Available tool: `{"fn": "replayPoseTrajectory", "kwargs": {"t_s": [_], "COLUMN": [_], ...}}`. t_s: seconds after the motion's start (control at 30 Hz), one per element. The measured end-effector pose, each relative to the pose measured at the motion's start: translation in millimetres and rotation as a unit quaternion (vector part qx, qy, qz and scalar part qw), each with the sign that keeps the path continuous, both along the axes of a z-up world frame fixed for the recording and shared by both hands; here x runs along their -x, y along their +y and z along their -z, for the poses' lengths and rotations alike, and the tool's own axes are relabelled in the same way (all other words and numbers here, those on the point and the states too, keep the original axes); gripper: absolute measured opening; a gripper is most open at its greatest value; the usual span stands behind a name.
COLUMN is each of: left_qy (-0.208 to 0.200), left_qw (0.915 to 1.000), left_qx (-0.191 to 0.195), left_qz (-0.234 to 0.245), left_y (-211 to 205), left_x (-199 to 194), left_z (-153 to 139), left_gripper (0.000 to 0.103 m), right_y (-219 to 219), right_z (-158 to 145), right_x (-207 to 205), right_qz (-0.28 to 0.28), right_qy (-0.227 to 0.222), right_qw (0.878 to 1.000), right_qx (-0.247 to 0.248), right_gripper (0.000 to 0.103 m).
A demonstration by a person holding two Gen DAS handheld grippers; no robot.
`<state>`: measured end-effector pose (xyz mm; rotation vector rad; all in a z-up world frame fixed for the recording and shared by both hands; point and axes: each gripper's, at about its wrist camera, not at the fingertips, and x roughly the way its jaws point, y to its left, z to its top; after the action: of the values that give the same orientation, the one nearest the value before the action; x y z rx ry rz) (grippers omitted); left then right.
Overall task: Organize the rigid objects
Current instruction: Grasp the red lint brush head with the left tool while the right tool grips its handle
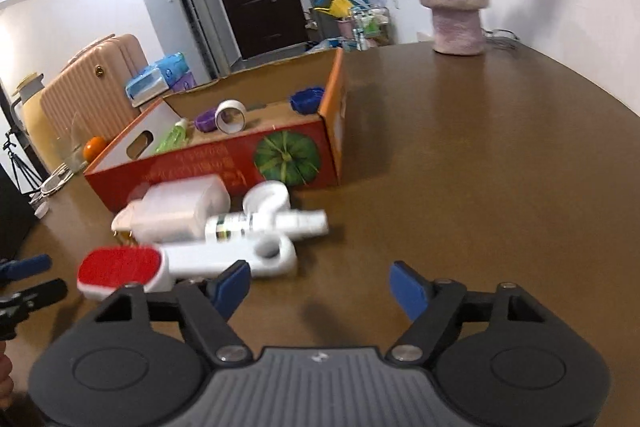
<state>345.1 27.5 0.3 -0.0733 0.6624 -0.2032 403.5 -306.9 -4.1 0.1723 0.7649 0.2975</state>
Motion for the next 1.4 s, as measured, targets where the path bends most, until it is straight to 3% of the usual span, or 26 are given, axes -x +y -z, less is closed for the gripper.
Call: {"fn": "replayPoseTrajectory", "kwargs": {"t_s": [0.07, 0.13, 0.23, 0.47, 0.57, 0.67, 1.03, 1.27, 1.4], "left_qy": [0.020, 0.023, 0.032, 0.041, 0.031, 0.005, -0.009, -0.038, -0.094], "left_qw": [0.9997, 0.9991, 0.9968, 0.9909, 0.9910, 0.9934, 0.9947, 0.9927, 0.9897], "left_qx": [0.014, 0.035, 0.073, 0.128, 0.129, 0.114, 0.098, 0.109, 0.103], "left_qz": [-0.001, 0.004, 0.002, -0.008, -0.015, -0.014, -0.029, -0.035, -0.032], "left_y": [2, 5, 12, 22, 21, 19, 9, 10, 10], "left_x": [-12, -19, -23, -26, -24, -14, 32, 81, 122], "left_z": [5, 10, 15, 23, 22, 23, 13, -2, -24], "left_gripper": [0.071, 0.068, 0.065, 0.064, 0.063, 0.063, 0.060, 0.059, 0.059], "right_y": [6, 11, 14, 13, 18, 22, 19, 21, 26], "right_z": [2, 6, 15, 16, 15, 13, 12, -6, -26], "right_x": [-15, -25, -34, -35, -33, -26, 15, 59, 94], "right_qz": [-0.004, -0.017, -0.022, -0.031, -0.040, -0.040, -0.017, -0.005, -0.002], "right_qy": [0.000, 0.007, 0.018, 0.026, 0.035, 0.041, 0.044, 0.009, -0.029], "right_qw": [1.000, 1.000, 1.000, 0.999, 0.999, 0.998, 0.999, 1.000, 0.999], "right_qx": [-0.001, -0.001, -0.004, -0.003, -0.002, -0.009, -0.024, -0.023, -0.013], "right_gripper": [0.071, 0.053, 0.041, 0.036, 0.014, 0.012, 0.011, 0.012, 0.012]}}
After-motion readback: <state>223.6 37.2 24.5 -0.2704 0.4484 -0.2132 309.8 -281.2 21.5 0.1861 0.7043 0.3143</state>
